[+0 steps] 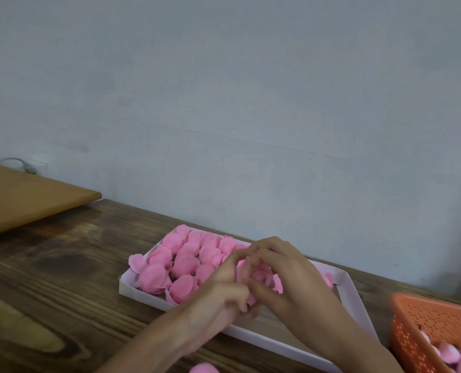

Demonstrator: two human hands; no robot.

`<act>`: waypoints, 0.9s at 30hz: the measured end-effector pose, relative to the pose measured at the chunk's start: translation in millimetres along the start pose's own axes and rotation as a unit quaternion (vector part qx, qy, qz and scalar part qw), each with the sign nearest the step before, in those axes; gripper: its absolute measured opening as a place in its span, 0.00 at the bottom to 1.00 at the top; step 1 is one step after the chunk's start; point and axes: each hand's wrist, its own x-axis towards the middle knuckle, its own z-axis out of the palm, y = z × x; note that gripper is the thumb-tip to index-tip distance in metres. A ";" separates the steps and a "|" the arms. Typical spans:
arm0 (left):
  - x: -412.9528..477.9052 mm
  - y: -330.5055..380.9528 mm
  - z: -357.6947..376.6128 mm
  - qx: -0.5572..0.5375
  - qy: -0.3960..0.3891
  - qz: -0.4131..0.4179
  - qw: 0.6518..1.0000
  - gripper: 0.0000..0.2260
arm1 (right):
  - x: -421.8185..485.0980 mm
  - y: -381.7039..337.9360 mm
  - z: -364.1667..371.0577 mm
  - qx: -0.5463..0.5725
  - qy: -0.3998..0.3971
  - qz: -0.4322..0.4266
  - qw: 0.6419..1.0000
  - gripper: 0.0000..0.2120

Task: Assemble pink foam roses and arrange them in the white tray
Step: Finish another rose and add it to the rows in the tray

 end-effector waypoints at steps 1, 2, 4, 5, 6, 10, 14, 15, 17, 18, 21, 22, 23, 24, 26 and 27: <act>0.1 -1.9 -2.1 0.029 0.000 0.000 1.000 0.35 | 0.0 -0.2 -1.4 0.002 -0.008 -0.003 1.000 0.12; 0.0 -4.3 -4.0 0.071 0.004 0.002 0.997 0.34 | 0.0 -0.5 -2.5 0.002 -0.015 -0.004 1.000 0.12; 0.3 -10.3 -9.6 0.167 0.026 0.019 0.985 0.32 | -0.1 -0.7 -3.6 0.009 -0.023 0.001 1.000 0.11; 1.5 -13.1 -10.6 0.206 0.036 0.031 0.977 0.32 | -0.3 -0.7 -3.9 0.015 -0.025 0.006 1.000 0.10; 2.8 -14.9 -9.8 0.231 0.046 0.042 0.971 0.31 | -0.4 -0.9 -3.7 0.020 -0.025 0.011 0.999 0.09; 6.8 -19.0 -3.9 0.255 0.108 0.076 0.958 0.27 | 0.0 -1.7 -2.8 0.024 -0.017 0.008 1.000 0.09; 10.4 -24.4 -4.7 0.262 0.147 0.123 0.946 0.31 | 0.1 -2.6 -5.4 0.024 -0.012 -0.002 1.000 0.15; 12.6 -26.4 -3.1 0.250 0.153 0.126 0.948 0.32 | 0.3 -2.5 -6.2 0.022 -0.012 -0.004 1.000 0.16; 12.2 -27.2 -1.2 0.270 0.163 0.124 0.941 0.34 | 1.0 -2.5 -7.2 0.015 -0.012 -0.011 1.000 0.15; 10.8 -27.2 -1.5 0.275 0.161 0.119 0.940 0.35 | 1.4 -2.2 -7.6 0.015 -0.014 -0.011 1.000 0.13; 4.8 -20.4 -3.0 0.312 0.151 0.088 0.934 0.37 | 1.4 -0.3 -8.5 0.036 -0.018 -0.002 0.999 0.12; 3.2 -18.5 -2.9 0.334 0.143 0.085 0.928 0.36 | 1.4 0.3 -8.4 0.041 -0.016 0.001 0.999 0.12; 3.4 -17.3 -2.9 0.326 0.134 0.077 0.933 0.35 | 1.5 0.7 -8.0 0.048 -0.015 0.003 0.999 0.12; 4.1 -16.4 -2.8 0.304 0.133 0.065 0.941 0.35 | 1.4 1.1 -7.8 0.057 -0.015 0.006 0.998 0.12; 3.8 -13.9 -1.9 0.272 0.125 0.039 0.953 0.33 | 0.6 2.0 -8.6 0.081 -0.023 0.008 0.996 0.13; 2.3 -12.6 -2.1 0.274 0.112 0.028 0.955 0.31 | 0.6 2.4 -9.3 0.092 -0.029 0.008 0.995 0.14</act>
